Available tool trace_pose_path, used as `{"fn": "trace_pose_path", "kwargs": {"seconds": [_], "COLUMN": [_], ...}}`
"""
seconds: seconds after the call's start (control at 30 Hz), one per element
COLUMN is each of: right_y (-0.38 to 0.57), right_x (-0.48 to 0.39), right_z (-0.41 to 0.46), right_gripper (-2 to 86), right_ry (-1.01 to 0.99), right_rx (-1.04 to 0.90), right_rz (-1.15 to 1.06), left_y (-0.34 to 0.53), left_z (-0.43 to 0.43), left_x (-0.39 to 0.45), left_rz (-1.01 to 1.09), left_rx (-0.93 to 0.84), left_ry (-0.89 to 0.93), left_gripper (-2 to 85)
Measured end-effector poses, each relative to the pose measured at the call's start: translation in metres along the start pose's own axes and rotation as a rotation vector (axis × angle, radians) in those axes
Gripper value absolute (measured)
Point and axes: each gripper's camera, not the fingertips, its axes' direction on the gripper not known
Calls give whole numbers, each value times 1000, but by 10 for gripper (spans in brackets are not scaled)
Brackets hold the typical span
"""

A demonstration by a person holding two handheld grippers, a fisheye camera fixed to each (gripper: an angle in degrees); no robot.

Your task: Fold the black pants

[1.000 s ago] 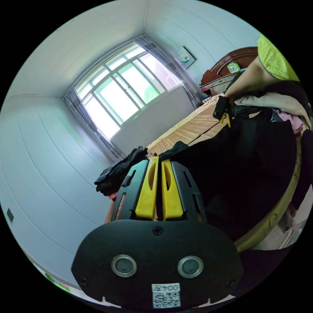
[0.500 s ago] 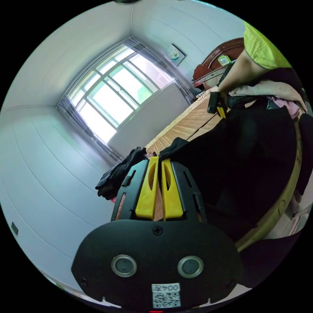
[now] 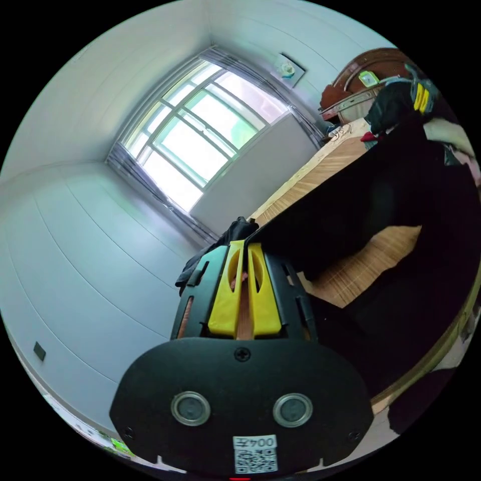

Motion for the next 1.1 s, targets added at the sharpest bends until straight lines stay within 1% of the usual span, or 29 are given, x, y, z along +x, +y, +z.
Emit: {"fn": "trace_pose_path", "kwargs": {"seconds": [0.07, 0.1, 0.17, 0.2, 0.27, 0.4, 0.47, 0.53, 0.57, 0.63, 0.67, 0.73, 0.77, 0.83, 0.9, 0.93, 0.97, 1.0, 1.1], "right_y": [50, 60, 96, 103, 126, 144, 156, 171, 183, 206, 222, 249, 268, 297, 322, 336, 346, 349, 361], "right_x": [-50, -64, -124, -138, -179, -202, -198, -190, -178, -156, -141, -119, -107, -90, -77, -70, -65, -62, -50], "right_z": [-27, -31, -31, -29, -20, -1, 20, 33, 38, 40, 40, 39, 38, 35, 33, 34, 36, 39, 57], "right_gripper": [7, 7, 7, 7, 9, 17, 26, 33, 36, 39, 38, 29, 27, 36, 54, 63, 74, 80, 82], "right_ry": [33, 36, 35, 22, -68, -178, -289, -378, -437, -536, -607, -707, -769, -832, -848, -835, -804, -784, -660], "right_rx": [18, 14, -12, -18, -12, -7, -32, -49, -40, -18, 9, 58, 104, 185, 256, 290, 297, 290, 219], "right_rz": [29, 30, 8, 2, 37, 103, 191, 265, 348, 479, 565, 679, 745, 847, 932, 975, 1001, 1008, 1042], "left_y": [8, 15, 28, 38, 53, 85, 95, 107, 110, 122, 124, 136, 140, 157, 167, 169, 169, 165, 150], "left_z": [-9, -16, -26, -31, -35, -22, -9, 16, 21, 40, 43, 52, 54, 65, 65, 60, 57, 52, 39], "left_x": [14, 25, 45, 59, 80, 125, 143, 154, 154, 139, 133, 102, 94, 63, 47, 39, 37, 36, 53], "left_rz": [44, 67, 105, 134, 171, 232, 279, 275, 255, 131, 91, -72, -119, -321, -443, -521, -553, -599, -670], "left_rx": [-5, -13, -21, -35, -70, -179, -254, -398, -428, -513, -520, -527, -533, -562, -557, -526, -503, -475, -460], "left_ry": [-10, -9, -6, -4, 0, 70, 124, 262, 298, 490, 513, 573, 602, 716, 722, 692, 686, 679, 573], "left_gripper": [8, 8, 7, 7, 7, 7, 6, 6, 6, 6, 6, 6, 6, 6, 6, 5, 4, 3, 3]}}
